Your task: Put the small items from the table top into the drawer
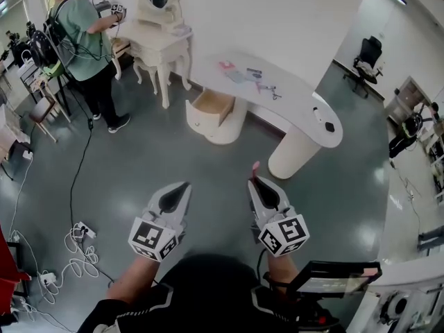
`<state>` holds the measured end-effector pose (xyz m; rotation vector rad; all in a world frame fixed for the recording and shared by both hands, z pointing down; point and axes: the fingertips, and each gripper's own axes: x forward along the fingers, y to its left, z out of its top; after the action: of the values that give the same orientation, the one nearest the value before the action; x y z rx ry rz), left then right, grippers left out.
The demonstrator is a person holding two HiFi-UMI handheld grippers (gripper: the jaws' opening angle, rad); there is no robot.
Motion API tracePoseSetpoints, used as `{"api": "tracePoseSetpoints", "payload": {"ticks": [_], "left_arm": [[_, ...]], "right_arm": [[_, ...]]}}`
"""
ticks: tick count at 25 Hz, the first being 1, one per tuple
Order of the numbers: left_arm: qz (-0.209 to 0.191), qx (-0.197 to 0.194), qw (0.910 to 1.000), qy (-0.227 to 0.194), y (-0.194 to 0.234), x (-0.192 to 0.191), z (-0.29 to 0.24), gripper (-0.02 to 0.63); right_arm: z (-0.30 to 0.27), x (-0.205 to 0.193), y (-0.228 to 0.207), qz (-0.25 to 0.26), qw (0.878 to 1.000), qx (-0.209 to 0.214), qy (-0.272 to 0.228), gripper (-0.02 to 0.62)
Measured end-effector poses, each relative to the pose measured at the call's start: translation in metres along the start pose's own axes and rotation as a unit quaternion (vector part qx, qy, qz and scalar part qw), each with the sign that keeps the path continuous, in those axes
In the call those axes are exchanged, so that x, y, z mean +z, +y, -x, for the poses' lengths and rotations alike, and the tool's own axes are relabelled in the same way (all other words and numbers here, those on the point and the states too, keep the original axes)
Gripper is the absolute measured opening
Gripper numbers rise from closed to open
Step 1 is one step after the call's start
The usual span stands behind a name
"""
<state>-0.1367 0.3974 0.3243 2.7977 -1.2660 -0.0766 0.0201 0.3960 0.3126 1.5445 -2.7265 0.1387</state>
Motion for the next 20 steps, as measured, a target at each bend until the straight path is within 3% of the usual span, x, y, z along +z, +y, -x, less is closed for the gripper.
{"api": "tracePoseSetpoints", "payload": {"ticks": [10, 20], "left_arm": [[0.012, -0.018, 0.9998, -0.001, 0.033, -0.001, 0.006, 0.000], [0.004, 0.006, 1.0000, 0.006, 0.055, -0.002, -0.047, -0.002]], "right_arm": [[-0.031, -0.003, 0.018, 0.002, 1.000, -0.004, 0.013, 0.046], [-0.077, 0.001, -0.026, 0.000, 1.000, 0.028, 0.009, 0.046]]}}
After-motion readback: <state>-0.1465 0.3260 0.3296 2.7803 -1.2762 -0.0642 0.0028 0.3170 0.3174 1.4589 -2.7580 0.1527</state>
